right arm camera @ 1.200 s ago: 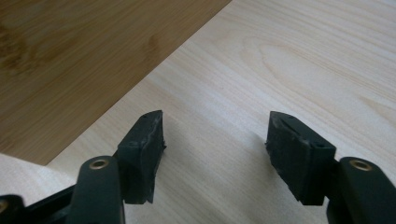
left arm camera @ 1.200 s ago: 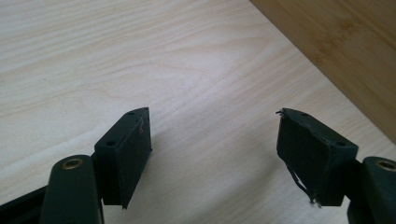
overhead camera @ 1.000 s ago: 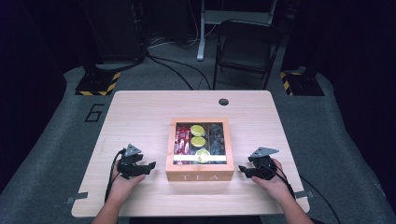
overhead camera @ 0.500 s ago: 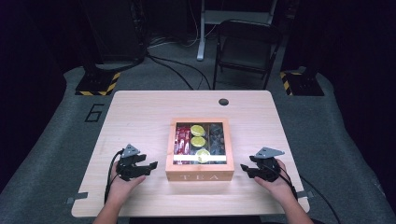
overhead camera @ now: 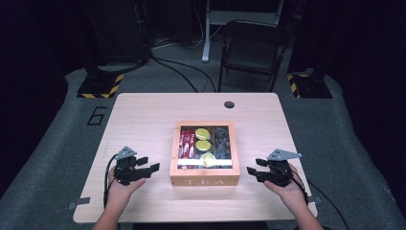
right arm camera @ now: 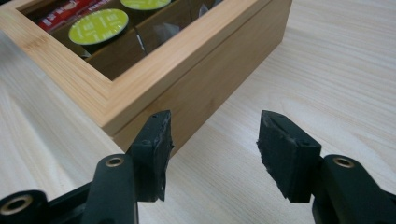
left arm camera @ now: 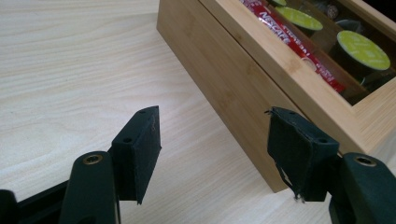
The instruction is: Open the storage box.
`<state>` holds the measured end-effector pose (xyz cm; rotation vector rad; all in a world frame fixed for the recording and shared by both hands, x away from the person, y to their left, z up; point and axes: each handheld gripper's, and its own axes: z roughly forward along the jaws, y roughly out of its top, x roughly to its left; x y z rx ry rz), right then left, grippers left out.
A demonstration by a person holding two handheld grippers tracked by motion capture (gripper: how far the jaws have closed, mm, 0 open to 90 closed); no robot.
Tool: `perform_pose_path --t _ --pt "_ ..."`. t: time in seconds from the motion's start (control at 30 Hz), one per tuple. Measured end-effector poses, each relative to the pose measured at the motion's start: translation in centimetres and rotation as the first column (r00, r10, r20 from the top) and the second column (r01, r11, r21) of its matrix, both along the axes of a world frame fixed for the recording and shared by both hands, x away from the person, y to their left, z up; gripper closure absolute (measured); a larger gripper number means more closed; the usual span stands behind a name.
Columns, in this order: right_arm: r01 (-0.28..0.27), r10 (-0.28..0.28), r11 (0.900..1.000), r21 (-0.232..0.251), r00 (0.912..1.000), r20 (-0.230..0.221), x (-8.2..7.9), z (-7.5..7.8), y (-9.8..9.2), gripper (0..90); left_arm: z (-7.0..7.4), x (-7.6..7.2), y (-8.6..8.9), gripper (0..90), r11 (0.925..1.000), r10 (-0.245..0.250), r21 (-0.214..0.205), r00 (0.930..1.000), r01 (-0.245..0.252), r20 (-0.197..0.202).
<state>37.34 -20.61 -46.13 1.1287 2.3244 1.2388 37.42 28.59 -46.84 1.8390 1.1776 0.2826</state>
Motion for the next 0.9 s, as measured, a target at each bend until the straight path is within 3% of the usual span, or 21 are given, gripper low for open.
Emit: perform_pose_path --t 0.2,0.47,0.73,0.9 --pt "-0.012 0.013 0.9990 -0.043 0.9995 0.029 -0.6 1.2 0.1 43.1 1.3 -0.6 -0.5 34.9 0.9990 -0.022 0.040 0.9997 0.021 0.008" --pt "-0.024 0.024 0.9995 -0.019 0.9988 0.042 -2.3 2.4 0.3 44.0 2.3 -2.2 -1.9 35.3 0.9956 -0.074 0.060 0.9967 0.072 0.032" --pt "-0.085 0.086 0.9963 -0.011 0.9953 0.045 -3.4 2.3 2.1 46.2 2.3 -3.3 -3.3 36.8 0.9923 -0.118 0.042 0.9919 0.116 0.046" --pt "-0.114 0.115 0.9931 -0.028 0.9930 0.029 -3.5 1.5 3.3 46.3 2.2 -3.9 -4.3 38.9 0.9861 -0.157 0.066 0.9858 0.153 0.061"
